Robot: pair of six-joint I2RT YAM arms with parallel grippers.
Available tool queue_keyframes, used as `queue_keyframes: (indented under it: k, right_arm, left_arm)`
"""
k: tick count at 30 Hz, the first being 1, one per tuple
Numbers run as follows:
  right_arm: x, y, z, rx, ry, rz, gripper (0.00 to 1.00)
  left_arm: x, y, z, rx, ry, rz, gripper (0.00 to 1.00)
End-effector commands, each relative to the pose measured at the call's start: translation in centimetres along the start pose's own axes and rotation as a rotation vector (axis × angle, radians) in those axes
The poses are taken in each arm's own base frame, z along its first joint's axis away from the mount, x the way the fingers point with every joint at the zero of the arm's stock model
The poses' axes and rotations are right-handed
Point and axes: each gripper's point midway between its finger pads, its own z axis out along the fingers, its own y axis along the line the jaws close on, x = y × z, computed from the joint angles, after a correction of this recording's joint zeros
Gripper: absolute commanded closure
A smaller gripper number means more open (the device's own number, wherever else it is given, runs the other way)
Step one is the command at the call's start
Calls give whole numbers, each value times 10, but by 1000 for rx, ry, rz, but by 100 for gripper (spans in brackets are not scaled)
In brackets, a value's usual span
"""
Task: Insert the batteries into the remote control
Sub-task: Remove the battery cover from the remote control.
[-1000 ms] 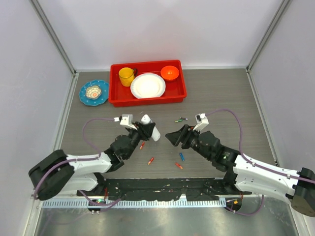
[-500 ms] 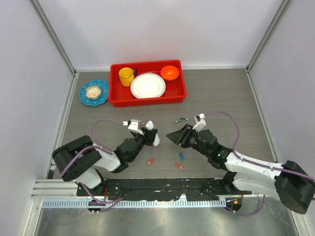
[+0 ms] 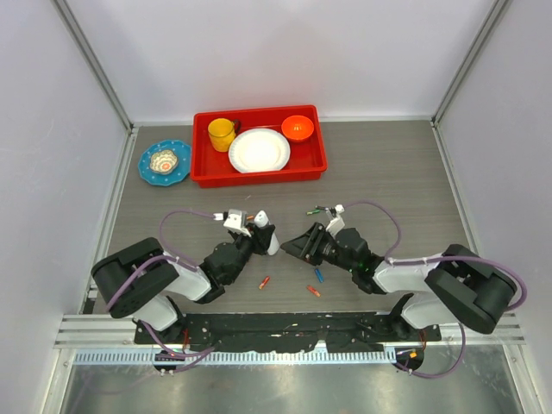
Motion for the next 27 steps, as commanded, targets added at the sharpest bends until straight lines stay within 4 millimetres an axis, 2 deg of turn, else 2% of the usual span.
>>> queue_keyframes:
  k: [1, 20, 27]
  right_arm:
    - [-4, 24, 4, -112, -11, 42, 55]
    - [7, -10, 27, -63, 17, 150, 55]
    - [7, -10, 34, -80, 17, 172, 55]
  left_arm:
    - [-58, -22, 1, 72, -229, -90, 100]
    - [-44, -17, 1, 61, -191, -96, 100]
    - [-40, -17, 1, 63, -180, -98, 100]
